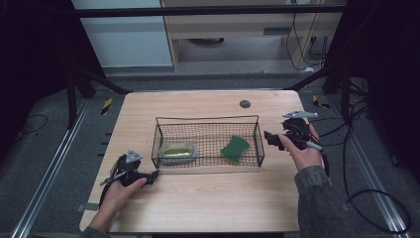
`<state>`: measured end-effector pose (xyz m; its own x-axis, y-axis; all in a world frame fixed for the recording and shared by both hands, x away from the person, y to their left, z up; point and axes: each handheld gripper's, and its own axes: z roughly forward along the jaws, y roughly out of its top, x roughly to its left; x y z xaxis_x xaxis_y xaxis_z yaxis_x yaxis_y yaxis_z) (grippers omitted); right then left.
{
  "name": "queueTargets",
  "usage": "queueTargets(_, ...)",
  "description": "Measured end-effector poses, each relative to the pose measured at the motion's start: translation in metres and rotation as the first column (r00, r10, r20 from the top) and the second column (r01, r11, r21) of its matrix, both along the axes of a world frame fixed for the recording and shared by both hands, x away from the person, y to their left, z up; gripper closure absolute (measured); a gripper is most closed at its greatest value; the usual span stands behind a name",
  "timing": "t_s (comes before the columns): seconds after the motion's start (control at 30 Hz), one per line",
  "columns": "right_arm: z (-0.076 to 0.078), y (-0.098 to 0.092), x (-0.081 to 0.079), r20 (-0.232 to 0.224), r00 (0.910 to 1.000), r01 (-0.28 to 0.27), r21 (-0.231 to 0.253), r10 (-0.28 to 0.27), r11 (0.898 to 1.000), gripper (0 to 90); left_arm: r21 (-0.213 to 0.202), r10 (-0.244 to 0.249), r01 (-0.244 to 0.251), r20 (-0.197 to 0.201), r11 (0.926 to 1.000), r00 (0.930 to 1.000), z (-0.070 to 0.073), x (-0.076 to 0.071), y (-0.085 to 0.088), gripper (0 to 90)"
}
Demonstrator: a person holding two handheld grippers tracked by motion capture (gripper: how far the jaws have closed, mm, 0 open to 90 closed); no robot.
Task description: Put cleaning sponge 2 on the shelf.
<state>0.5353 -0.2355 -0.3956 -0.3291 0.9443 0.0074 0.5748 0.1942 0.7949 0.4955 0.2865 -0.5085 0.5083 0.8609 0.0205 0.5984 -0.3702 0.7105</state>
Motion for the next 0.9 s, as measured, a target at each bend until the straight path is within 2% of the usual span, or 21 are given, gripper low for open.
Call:
queueTargets(0.27,-0.018,-0.017,-0.005,-0.022,0.9979,0.062,0.021,-0.061,0.998,5.6,0.0,0.001,-0.001,-0.002,1.0,1.0,0.0,-0.001,0.001,0.0)
queueTargets(0.4,-0.03,-0.025,-0.005,-0.054,0.9937,0.099,0.022,-0.098,0.995,6.0,0.002,0.0,0.0,0.0,1.0,1.0,0.0,-0.001,0.001,0.0)
queueTargets(0.57,-0.048,-0.035,-0.007,-0.101,0.9884,0.116,0.016,-0.114,0.993,5.9,0.003,-0.001,0.001,0.0,1.0,1.0,0.0,-0.001,0.001,0.0)
queueTargets(0.9,-0.076,-0.047,-0.013,-0.165,0.9755,0.148,0.004,-0.145,0.989,6.7,0.0,0.001,-0.001,-0.002,1.0,1.0,0.0,-0.001,0.001,0.0)
